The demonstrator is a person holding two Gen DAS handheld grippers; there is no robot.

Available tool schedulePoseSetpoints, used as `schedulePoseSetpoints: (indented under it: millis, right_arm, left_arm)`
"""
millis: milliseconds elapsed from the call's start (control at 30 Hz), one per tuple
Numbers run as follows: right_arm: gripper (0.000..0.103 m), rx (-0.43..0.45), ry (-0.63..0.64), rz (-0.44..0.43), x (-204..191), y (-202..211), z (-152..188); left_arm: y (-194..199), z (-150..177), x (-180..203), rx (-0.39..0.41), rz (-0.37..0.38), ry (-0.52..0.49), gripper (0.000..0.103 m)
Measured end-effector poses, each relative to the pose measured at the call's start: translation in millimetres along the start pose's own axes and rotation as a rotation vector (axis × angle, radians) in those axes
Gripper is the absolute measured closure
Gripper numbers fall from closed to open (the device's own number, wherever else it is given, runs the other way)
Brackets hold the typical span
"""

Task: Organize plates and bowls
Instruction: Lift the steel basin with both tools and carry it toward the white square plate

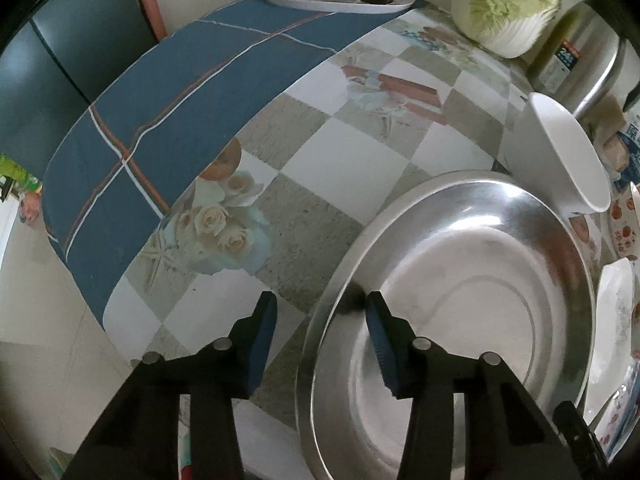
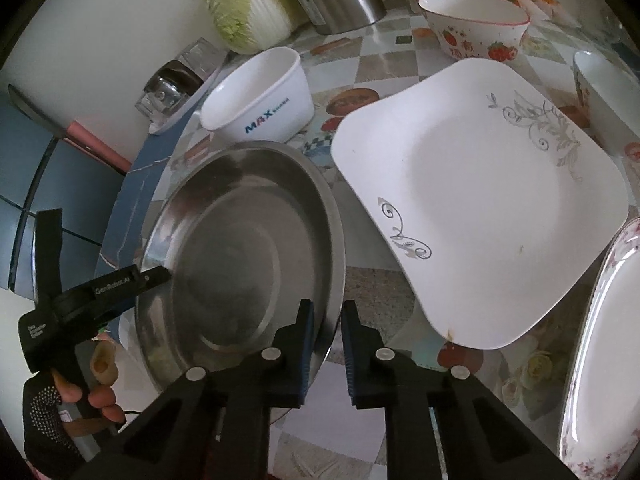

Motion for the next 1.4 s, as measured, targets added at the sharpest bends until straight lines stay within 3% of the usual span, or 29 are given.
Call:
schedulePoseSetpoints:
  millis: [267,333,367,667,933,1400]
  right_arm:
    - [0.089,0.003,-0.005,-0.006,2,-6,-3]
    - [0.089,0.006,0.009,0.009,1,-5,-2]
    - [0.089,0.007,0.018,0.019,1,-4,-1]
    - [0.089,0.034,0.094,0.106,-8,7,-2]
    - [0.089,0.060,0.107,0.115,-9,26,-2]
    - [0.089,0.133,0.140,0.088,-13,61,-1]
  left_arm:
    - [-5,-5,9,0.020,0.017,-0.002,0.055]
    - [-6,-5,8,0.023,0.036,0.007,0.059]
    - [-4,-5,8,0.025,0.048,0.012,0.067]
    - [4,0,8,0.016,0.098,0.018,0.071]
    - [10,7,16,0.014,0.111,0.013,0.071]
    - [49,11,22,0.104,0.115,0.003,0.071]
Point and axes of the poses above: each gripper's, at about its wrist camera, not at the fingertips, and y roughly against the way its jaws point, x to its right, z to its underside, the point moved 9 cm from there along -y, roughly the way its jaws point, and after that the axes turned 9 degrees about -x, right-handed, at the moved point
